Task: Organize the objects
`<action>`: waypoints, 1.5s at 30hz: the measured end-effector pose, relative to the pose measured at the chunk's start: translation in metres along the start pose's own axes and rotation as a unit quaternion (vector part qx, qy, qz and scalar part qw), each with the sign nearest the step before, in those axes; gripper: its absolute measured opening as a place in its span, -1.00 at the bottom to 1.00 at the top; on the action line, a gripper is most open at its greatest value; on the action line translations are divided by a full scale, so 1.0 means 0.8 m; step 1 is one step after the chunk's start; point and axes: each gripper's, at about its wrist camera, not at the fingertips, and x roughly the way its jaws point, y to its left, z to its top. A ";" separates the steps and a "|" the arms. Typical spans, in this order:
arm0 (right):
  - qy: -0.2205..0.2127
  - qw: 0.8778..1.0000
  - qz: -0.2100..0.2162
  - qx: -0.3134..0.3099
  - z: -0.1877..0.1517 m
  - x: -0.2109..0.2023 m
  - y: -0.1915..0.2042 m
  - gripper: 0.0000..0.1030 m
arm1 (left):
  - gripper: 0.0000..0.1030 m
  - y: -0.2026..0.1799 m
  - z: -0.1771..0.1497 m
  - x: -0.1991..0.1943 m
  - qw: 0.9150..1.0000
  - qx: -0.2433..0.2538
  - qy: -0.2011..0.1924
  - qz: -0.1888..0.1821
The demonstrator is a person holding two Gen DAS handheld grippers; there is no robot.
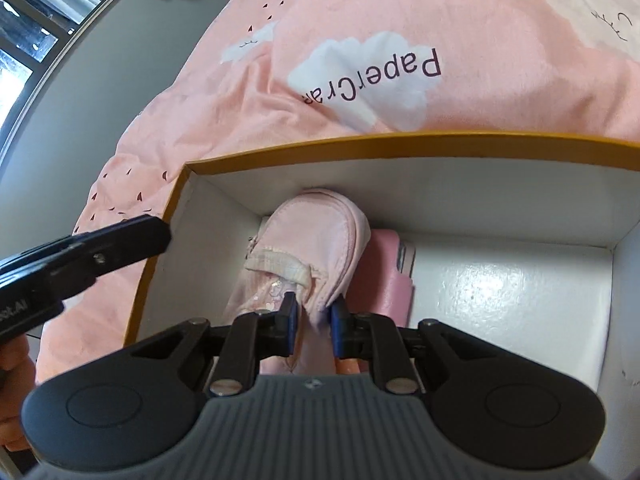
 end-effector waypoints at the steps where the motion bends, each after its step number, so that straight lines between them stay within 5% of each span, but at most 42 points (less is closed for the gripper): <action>1: 0.001 1.000 -0.002 -0.005 0.001 0.001 0.002 -0.65 | -0.54 0.000 0.000 0.003 1.000 0.002 0.003 0.000; 10: 0.012 0.997 -0.058 -0.055 0.007 -0.007 0.004 -0.62 | -0.54 -0.006 -0.008 0.019 1.000 0.016 0.022 -0.001; 16: 0.010 0.999 -0.042 -0.002 0.001 0.007 -0.015 -0.61 | -0.54 -0.008 -0.011 0.023 0.999 0.023 0.028 -0.001; 24: -0.011 0.998 -0.055 -0.016 -0.003 -0.005 -0.007 -0.21 | -0.54 -0.013 -0.015 0.016 0.999 0.024 0.023 -0.015; 30: -0.059 0.996 -0.063 -0.029 -0.018 -0.055 0.010 -0.15 | -0.54 -0.035 -0.019 -0.025 0.999 0.042 -0.014 -0.028; 39: -0.191 0.972 -0.100 -0.092 -0.114 -0.177 0.042 -0.03 | -0.38 -0.094 -0.072 -0.105 0.991 0.084 -0.088 -0.061; 45: -0.225 0.961 -0.139 -0.083 -0.199 -0.229 0.030 -0.03 | -0.34 -0.127 -0.128 -0.118 0.989 0.081 -0.053 -0.111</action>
